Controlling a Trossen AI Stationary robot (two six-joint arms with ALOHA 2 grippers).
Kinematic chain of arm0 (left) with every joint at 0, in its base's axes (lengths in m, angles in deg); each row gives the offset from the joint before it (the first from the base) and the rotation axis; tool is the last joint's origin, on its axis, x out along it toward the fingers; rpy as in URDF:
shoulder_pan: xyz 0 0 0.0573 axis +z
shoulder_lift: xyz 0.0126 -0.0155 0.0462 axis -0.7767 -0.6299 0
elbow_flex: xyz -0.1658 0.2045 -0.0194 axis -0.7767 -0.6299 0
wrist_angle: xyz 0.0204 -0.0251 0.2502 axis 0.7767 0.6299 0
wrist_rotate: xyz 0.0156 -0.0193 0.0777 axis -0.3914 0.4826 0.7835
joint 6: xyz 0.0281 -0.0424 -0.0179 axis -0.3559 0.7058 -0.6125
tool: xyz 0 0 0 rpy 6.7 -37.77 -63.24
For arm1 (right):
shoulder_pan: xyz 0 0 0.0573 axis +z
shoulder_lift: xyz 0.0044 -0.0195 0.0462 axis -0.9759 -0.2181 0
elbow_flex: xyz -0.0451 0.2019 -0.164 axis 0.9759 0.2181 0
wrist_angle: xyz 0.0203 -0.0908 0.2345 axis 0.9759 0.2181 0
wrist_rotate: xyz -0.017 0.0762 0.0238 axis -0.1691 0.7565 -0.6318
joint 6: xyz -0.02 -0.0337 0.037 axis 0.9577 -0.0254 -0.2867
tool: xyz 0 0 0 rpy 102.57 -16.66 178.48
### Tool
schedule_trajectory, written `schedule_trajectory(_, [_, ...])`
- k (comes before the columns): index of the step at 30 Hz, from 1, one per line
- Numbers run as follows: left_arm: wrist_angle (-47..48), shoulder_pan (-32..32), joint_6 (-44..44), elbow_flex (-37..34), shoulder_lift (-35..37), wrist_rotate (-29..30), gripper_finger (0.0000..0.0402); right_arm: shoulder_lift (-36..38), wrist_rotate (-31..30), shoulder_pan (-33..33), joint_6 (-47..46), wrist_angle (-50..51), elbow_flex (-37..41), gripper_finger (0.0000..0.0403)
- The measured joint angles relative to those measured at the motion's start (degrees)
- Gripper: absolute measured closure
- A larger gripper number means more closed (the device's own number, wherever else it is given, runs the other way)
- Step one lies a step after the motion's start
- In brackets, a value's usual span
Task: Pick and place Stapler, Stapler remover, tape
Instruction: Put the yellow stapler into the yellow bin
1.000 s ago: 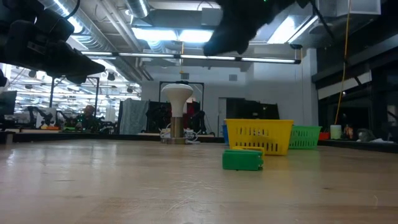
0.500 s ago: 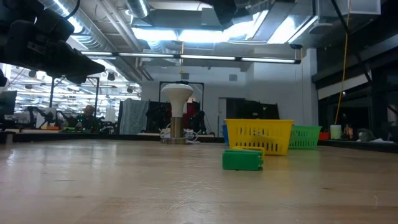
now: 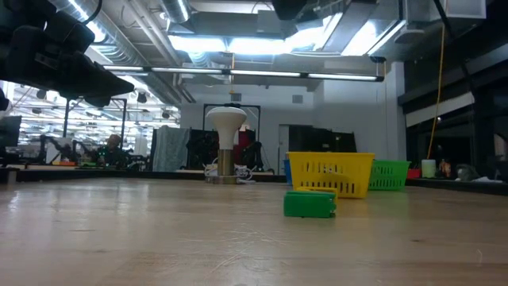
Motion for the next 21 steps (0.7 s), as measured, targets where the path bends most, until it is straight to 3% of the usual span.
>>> schedule_trajectory(8, [0.0,0.0,0.0,0.0,0.0,0.0,0.0400,-4.8,1.9,2.5,-1.9,-3.0,0.0,0.0238])
schedule_trajectory(16, [0.0,0.0,0.0,0.0,0.0,0.0,0.0400,-7.2,-3.0,2.6,-6.4,0.0,0.0,0.0238])
schedule_trajectory(21, [0.0,0.0,0.0,0.0,0.0,0.0,0.0400,-7.3,-10.5,3.0,-7.0,6.1,0.0,0.0238])
